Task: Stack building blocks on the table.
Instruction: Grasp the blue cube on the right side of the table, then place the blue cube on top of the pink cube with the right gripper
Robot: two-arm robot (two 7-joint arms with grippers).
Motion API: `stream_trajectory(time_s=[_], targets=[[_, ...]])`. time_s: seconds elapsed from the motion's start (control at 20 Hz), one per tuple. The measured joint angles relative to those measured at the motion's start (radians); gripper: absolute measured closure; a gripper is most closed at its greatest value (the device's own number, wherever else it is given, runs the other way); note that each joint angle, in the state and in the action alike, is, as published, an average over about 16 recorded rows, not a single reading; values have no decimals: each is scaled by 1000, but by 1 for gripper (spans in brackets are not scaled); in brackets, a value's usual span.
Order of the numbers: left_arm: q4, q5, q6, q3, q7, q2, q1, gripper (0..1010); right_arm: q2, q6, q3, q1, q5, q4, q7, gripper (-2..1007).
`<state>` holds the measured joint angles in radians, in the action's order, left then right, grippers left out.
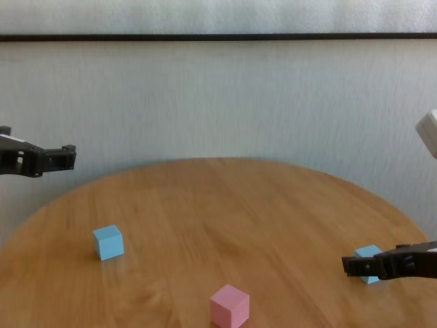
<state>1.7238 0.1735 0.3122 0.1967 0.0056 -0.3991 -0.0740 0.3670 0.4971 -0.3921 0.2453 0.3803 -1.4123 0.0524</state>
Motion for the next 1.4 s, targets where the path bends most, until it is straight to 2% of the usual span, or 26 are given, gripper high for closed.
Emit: stream_trajectory(time_s=[0.25, 0.45, 1.05, 1.4], targets=[[0, 0, 0, 0, 0, 0, 0, 11, 0, 0, 0, -1, 1, -2, -1, 42], [0, 0, 0, 0, 0, 0, 0, 11, 1, 0, 0, -1, 2, -3, -2, 111], [0, 0, 0, 0, 0, 0, 0, 11, 2, 1, 1, -3, 3, -7, -4, 499], [0, 0, 0, 0, 0, 0, 0, 11, 3, 0, 1, -3, 3, -8, -2, 627]])
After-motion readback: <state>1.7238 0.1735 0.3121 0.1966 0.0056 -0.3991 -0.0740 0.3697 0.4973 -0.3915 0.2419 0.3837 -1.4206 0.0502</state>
